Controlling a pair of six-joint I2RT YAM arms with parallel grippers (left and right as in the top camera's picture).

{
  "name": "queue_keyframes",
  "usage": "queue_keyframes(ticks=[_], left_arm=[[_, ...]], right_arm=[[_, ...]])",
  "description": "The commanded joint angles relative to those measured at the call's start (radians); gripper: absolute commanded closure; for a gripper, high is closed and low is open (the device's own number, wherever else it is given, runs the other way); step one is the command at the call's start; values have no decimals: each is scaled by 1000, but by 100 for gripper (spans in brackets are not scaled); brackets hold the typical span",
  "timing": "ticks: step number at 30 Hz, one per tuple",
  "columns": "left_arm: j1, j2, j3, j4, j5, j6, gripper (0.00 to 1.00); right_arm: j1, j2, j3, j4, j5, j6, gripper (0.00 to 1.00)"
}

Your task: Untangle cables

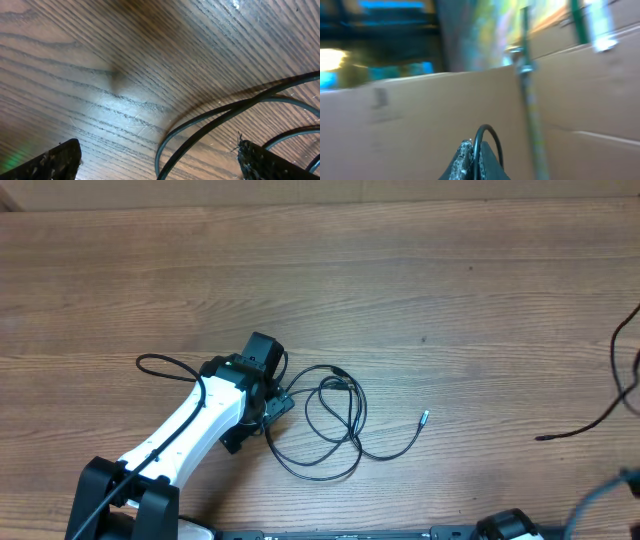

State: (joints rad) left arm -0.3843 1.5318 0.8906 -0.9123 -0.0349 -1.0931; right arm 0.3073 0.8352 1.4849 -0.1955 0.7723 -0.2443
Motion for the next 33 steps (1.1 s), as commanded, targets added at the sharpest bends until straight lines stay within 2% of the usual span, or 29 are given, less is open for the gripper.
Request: queue_keyframes(ticks=[1, 4, 10, 16, 22, 27, 30, 33], left_arm=[[3, -4, 8, 2, -17, -10, 0], [3, -4, 8, 1, -17, -10, 1], [3, -4, 8, 1, -18, -10, 0], [5, -4, 8, 1, -18, -10, 0], [4, -4, 8, 2, -18, -10, 0], [4, -4, 8, 2, -18, -10, 0], [5, -4, 8, 2, -18, -10, 0], [4, -4, 8, 2, -18, -10, 1]], right_arm=[[-19, 82, 15, 29, 172, -286, 96], [-77, 146, 14, 37, 170, -375, 96], [-237, 263, 13, 122, 169, -347, 96], [-419, 399, 13, 126, 152, -274, 96], [-641, 563, 13, 6, 150, -106, 96], [-805, 666, 13, -122, 144, 124, 96], [-891, 686, 13, -173, 66, 236, 96], [-979, 694, 13, -193, -84, 283, 96]])
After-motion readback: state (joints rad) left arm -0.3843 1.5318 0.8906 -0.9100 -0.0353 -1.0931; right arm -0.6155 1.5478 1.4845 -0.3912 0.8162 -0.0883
